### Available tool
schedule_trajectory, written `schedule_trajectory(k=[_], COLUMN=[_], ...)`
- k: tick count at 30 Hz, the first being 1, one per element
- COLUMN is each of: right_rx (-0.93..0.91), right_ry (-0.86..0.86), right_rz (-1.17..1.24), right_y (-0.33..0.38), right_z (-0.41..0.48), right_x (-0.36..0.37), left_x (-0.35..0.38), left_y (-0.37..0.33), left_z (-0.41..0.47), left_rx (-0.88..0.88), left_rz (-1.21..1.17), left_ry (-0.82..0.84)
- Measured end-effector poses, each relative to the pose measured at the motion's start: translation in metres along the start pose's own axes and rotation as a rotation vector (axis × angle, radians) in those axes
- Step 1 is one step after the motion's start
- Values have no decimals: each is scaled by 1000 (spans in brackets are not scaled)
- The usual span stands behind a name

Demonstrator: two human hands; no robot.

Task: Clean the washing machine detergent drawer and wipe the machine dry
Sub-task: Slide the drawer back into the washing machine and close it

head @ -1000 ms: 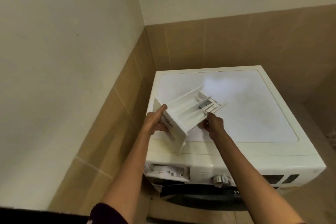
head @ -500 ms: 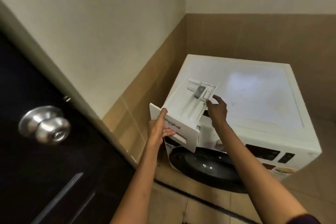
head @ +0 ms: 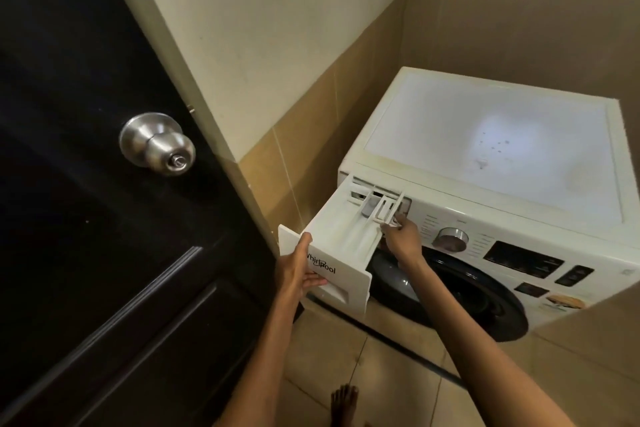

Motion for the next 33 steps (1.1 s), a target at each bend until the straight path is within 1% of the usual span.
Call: schedule_trajectory(k=[4, 8, 14, 21, 26, 33], right_rx=[49, 103, 118, 91, 53, 95], right_ry=[41, 47, 66, 37, -21, -34], right_rz=[20, 60, 64, 18, 23, 27], right_y=[-20, -32, -41, -52, -55, -57], right_z=[8, 17, 26, 33, 30, 34], right_x=[4, 5, 16, 32, 32, 27], left_x=[1, 4, 0, -7, -10, -7], left_y=[13, 22, 28, 30, 33, 40], left_z=[9, 22, 39, 52, 57, 60], left_rx=[-6, -27, -23, -17, -13, -37], left_rz=[17, 12, 8, 41, 37, 25], left_ry=[-31, -35, -66, -58, -40, -7])
Point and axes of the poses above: each hand's wrist, its own z-axis towards the middle knuckle, its own x-axis out of the palm, y = z × x, the point moved 2 cm from there along z, towards the middle knuckle, and after that the axes turned 2 degrees about z, right-handed, at the moved point
